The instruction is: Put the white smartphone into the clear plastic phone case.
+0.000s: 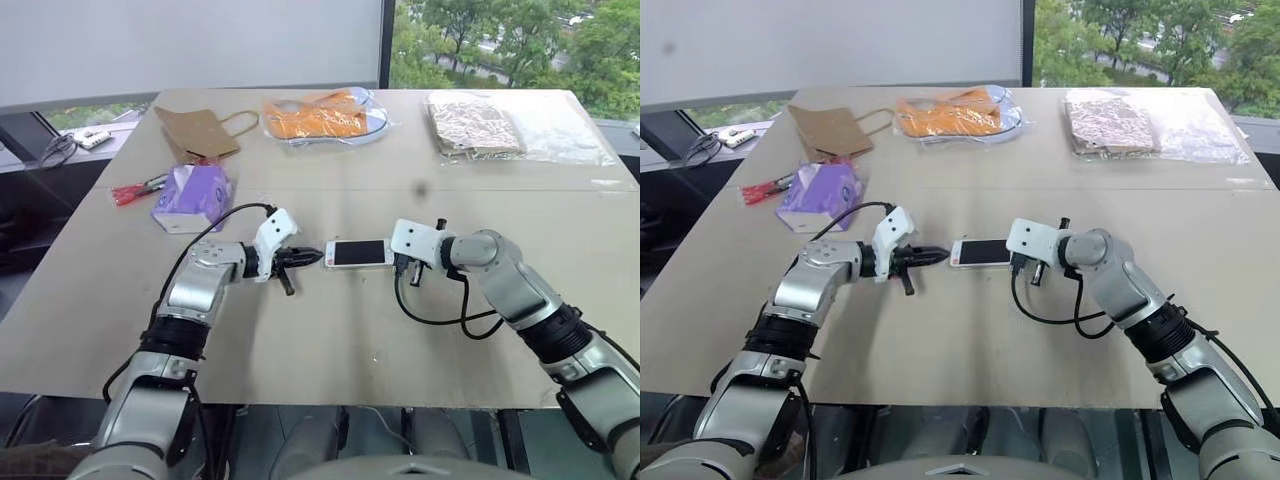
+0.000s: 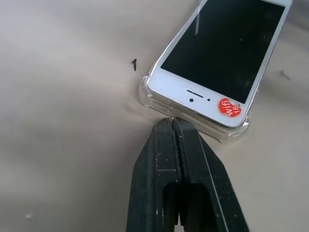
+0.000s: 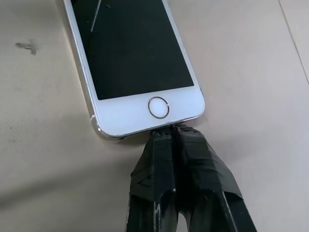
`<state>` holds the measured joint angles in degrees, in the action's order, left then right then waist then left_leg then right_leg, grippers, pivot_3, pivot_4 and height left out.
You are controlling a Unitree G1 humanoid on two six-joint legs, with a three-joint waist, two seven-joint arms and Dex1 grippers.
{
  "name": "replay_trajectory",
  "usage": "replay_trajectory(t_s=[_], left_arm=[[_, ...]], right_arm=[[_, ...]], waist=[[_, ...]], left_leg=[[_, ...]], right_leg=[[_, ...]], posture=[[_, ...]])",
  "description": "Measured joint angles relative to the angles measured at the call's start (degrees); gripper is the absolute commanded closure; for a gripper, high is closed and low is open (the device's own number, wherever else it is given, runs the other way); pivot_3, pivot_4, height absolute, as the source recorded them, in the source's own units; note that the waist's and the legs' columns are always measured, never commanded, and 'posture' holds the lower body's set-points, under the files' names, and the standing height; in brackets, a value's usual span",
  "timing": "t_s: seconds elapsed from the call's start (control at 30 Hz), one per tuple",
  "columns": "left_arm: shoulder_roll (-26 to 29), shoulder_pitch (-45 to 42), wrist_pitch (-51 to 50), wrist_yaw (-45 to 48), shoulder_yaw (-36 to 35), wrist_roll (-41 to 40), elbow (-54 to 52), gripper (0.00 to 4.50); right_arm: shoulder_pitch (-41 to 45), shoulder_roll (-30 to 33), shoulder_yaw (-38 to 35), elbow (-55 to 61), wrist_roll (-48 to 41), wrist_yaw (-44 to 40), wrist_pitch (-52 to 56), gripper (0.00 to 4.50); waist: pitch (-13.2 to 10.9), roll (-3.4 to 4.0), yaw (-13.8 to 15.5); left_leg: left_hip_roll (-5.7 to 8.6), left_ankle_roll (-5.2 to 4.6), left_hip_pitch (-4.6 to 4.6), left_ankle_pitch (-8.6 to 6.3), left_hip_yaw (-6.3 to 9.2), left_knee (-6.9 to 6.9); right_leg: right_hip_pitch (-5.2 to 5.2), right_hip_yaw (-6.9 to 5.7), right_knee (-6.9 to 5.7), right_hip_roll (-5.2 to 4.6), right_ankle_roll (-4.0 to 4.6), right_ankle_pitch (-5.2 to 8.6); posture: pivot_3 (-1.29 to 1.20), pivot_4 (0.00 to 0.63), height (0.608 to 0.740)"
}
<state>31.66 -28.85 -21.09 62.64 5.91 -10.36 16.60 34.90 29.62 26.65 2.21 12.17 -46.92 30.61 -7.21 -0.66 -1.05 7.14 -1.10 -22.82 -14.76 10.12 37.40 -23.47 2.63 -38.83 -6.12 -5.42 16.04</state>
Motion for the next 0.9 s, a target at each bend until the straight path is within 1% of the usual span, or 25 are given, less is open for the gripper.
replay_trajectory(t_s=[0.1, 0.2, 0.37, 0.5, 0.63, 0.7, 0.8, 0.9], left_arm=[[1.1, 0.0, -8.3, 3.0, -2.6, -6.6, -3.4, 4.49], [2.1, -0.7, -11.3, 4.0, -3.2, -8.5, -6.4, 4.49], [1.2, -1.5, -14.4, 3.2, 1.7, -7.9, -9.7, 4.49], [1.9, -2.1, -13.5, 1.9, 6.8, -4.0, -10.3, 4.49], [2.2, -2.2, -12.9, 1.7, 7.5, -3.3, -10.8, 4.49], [1.3, -1.8, -14.7, 1.0, 5.6, -5.3, -11.0, 4.49], [-0.8, -2.3, -22.3, -0.7, -2.1, -13.4, -11.9, 4.49], [0.0, -3.5, -24.0, -2.6, -5.1, -14.7, -12.3, 4.49]], right_arm=[[-0.5, 0.8, -2.0, 0.7, -1.0, -0.3, 0.5, 4.50], [-0.7, 0.9, -2.5, 1.4, -1.5, -0.4, 0.7, 4.50], [-0.8, 0.8, -2.5, 1.7, -1.9, -0.8, 1.2, 4.50], [-0.9, 0.7, -2.5, 2.6, -2.6, -1.0, 2.0, 4.50], [-1.0, 0.6, -2.5, 3.9, -3.1, -1.0, 2.6, 4.50], [-1.1, 0.5, -2.5, 4.1, -3.2, -1.1, 2.8, 4.50], [-1.4, 0.6, -2.5, 4.1, -3.4, -1.1, 2.9, 4.50], [-1.4, 0.5, -2.5, 4.1, -3.6, -1.1, 2.9, 4.50]], waist=[[-0.1, -0.12, -0.2], [-0.1, -0.11, -0.3], [-0.1, -0.11, -0.8], [-0.1, -0.12, -1.4], [-0.1, -0.12, -1.3], [-0.1, -0.11, -1.3], [-0.2, -0.16, -1.3], [-0.2, -0.16, -1.4]], left_leg=[[-0.01, 0.00, -0.07, 0.00, 0.02, -0.01], [-0.01, 0.00, -0.07, 0.00, 0.01, -0.01], [-0.01, 0.00, -0.07, 0.00, 0.00, -0.02], [-0.02, 0.00, -0.05, 0.00, -0.03, -0.05], [-0.02, 0.00, -0.03, 0.00, -0.03, -0.05], [-0.02, 0.00, -0.04, 0.00, -0.03, -0.04], [-0.02, 0.00, -0.09, 0.00, -0.01, -0.03], [-0.03, 0.01, -0.08, 0.00, -0.02, -0.03]], right_leg=[[-0.07, -0.01, 0.00, 0.00, 0.00, 0.00], [-0.06, 0.01, 0.01, 0.00, 0.00, 0.00], [-0.03, 0.01, 0.00, 0.00, 0.00, 0.00], [-0.04, 0.04, -0.01, 0.01, 0.00, 0.00], [-0.04, 0.04, -0.01, 0.01, 0.00, 0.00], [-0.04, 0.05, -0.01, 0.01, 0.00, 0.00], [-0.07, 0.03, -0.01, 0.01, 0.00, 0.00], [-0.07, 0.04, -0.01, 0.01, 0.00, 0.00]], posture=[[0.00, 0.150, 0.740], [0.00, 0.150, 0.740], [0.00, 0.150, 0.740], [0.00, 0.150, 0.740], [0.00, 0.150, 0.740], [0.00, 0.150, 0.740], [0.00, 0.150, 0.740], [0.00, 0.150, 0.740]])
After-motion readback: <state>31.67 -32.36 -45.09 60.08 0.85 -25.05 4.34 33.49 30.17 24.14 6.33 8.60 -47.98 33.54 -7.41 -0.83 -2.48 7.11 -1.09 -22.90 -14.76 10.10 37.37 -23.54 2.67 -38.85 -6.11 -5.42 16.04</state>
